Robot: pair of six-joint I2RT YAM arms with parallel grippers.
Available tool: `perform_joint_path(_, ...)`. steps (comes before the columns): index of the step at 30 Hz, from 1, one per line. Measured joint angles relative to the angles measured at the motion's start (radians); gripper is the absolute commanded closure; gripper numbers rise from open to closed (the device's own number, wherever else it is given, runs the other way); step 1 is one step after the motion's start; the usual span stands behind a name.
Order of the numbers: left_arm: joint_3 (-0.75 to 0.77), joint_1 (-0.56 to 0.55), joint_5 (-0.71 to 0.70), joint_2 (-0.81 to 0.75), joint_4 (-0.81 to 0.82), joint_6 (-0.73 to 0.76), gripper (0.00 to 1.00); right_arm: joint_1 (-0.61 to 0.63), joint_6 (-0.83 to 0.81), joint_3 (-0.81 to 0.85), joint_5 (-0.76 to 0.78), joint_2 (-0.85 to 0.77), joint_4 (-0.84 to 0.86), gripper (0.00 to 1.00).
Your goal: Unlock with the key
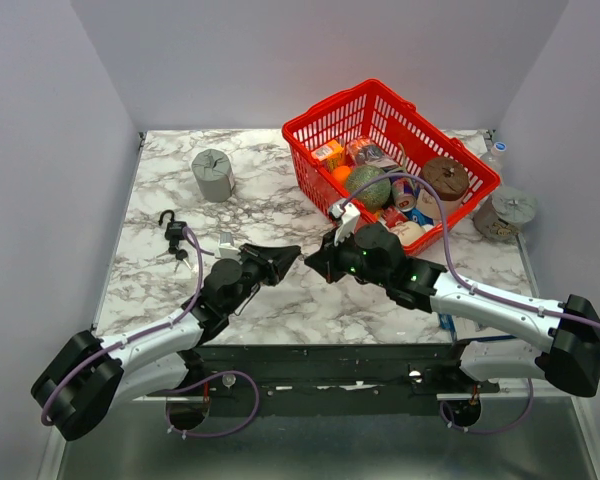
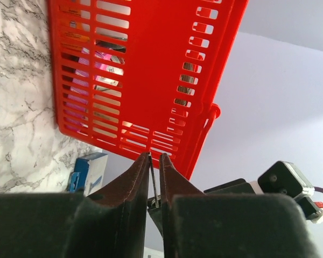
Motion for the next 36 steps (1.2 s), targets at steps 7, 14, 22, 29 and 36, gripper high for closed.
perform_joint_path(7,0.001,0.0,0.0,0.027,0.008,0.006,1.0,0.0,0.0,0.0,-0.003,0.001,-0.006,0.99)
perform_joint_path(14,0.009,0.0,0.0,0.038,0.019,0.045,1.0,0.0,0.001,-0.008,-0.003,0.003,-0.008,0.87)
perform_joint_path(22,-0.039,0.0,-0.015,0.023,0.099,0.126,1.0,0.0,0.01,-0.058,-0.002,-0.04,-0.006,0.34)
perform_joint_path(29,-0.064,0.014,-0.002,-0.05,0.131,0.323,1.0,-0.033,0.023,-0.089,-0.074,-0.133,-0.003,0.25)
perform_joint_path(36,0.013,0.035,0.15,-0.096,0.136,0.56,1.0,-0.121,0.079,-0.12,-0.294,-0.15,0.076,0.34)
